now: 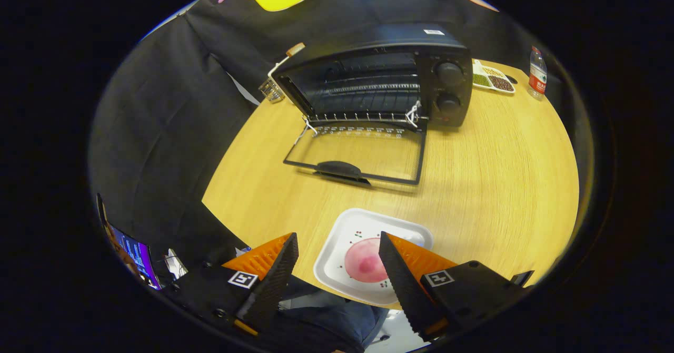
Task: Open the toaster oven, put the food inside, and close the toaster oven door.
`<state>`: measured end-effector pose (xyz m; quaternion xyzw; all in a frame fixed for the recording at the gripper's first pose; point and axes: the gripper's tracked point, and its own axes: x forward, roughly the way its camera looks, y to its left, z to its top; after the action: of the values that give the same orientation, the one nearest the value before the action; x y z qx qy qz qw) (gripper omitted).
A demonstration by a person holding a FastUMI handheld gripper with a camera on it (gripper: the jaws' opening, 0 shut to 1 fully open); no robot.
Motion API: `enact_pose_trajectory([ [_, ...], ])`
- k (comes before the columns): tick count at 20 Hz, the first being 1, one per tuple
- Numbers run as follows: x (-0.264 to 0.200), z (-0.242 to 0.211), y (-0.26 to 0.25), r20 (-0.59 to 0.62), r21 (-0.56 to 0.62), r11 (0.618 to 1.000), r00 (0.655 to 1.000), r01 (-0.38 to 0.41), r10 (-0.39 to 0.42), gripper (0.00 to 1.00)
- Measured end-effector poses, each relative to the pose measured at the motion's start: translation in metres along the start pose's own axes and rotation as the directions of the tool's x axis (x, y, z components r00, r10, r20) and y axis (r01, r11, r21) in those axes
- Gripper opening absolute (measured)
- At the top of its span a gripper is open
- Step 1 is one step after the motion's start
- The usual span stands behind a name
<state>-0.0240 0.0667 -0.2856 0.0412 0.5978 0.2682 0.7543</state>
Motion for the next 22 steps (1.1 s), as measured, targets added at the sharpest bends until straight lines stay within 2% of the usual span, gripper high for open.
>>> enact_pose_trajectory([
  [6,0.006,-0.025,-0.028,-0.095,0.039,0.998,0.995,0.039,-0.035,0.98],
  [13,0.017,-0.044,-0.045,-0.173,0.192,0.981,0.985,0.026,0.008,0.97],
  [22,0.023,-0.059,-0.054,-0.235,0.242,0.970,0.971,0.022,0.037,0.94],
])
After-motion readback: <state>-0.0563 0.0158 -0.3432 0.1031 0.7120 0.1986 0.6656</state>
